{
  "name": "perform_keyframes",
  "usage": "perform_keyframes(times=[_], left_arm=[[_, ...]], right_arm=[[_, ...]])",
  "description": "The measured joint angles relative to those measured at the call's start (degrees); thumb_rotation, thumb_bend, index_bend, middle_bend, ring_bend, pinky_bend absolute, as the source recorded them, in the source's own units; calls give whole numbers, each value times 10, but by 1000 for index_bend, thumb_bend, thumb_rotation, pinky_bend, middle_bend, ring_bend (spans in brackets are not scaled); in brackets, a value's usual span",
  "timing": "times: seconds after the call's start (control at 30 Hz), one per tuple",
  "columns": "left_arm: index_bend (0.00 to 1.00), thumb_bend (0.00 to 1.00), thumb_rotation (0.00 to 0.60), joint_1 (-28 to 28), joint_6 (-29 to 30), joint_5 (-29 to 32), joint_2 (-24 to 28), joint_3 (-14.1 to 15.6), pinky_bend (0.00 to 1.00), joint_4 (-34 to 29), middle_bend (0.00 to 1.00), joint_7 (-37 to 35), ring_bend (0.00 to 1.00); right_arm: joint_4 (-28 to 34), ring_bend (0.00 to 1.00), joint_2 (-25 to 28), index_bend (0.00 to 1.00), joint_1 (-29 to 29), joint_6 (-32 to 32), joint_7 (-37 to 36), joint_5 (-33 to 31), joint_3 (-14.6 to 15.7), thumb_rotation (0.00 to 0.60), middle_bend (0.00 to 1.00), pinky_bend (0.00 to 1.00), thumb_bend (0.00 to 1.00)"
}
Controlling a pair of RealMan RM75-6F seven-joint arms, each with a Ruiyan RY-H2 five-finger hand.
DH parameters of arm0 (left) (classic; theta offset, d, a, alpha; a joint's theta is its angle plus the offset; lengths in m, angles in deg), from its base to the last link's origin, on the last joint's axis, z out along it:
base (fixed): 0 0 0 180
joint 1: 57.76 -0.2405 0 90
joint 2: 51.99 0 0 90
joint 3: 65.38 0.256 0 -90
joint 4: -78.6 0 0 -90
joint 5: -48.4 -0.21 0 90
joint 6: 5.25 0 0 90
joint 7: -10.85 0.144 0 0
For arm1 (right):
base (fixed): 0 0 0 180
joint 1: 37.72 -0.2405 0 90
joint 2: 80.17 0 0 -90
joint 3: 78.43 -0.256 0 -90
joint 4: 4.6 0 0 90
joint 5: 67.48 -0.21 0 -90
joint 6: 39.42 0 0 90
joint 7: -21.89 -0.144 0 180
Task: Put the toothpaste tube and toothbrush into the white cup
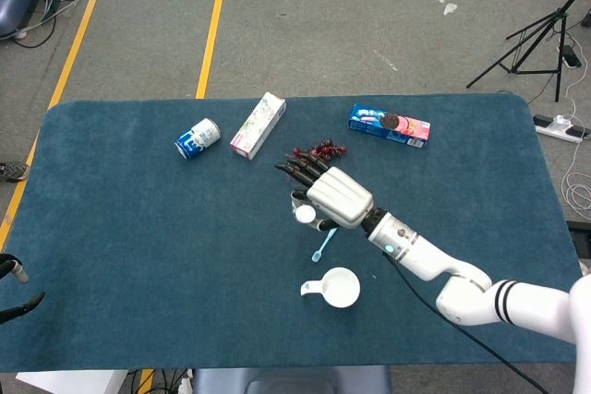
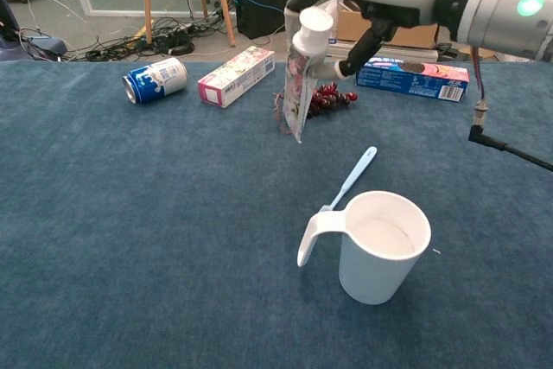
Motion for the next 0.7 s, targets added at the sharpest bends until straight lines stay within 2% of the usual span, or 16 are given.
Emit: perform_keyframes(times=[0.37, 0.7], left_arm=[[588, 98, 600, 2, 1, -9, -7, 5, 323, -1, 422, 17, 312], [588, 98, 600, 6, -6, -5, -10, 5, 324, 1, 422, 21, 312]], right_arm=[[175, 0, 125, 614, 60, -48, 15, 6, -10, 600, 75, 75, 266], [273, 0, 226, 614, 104, -40, -30, 21, 2, 600, 75, 75, 266]])
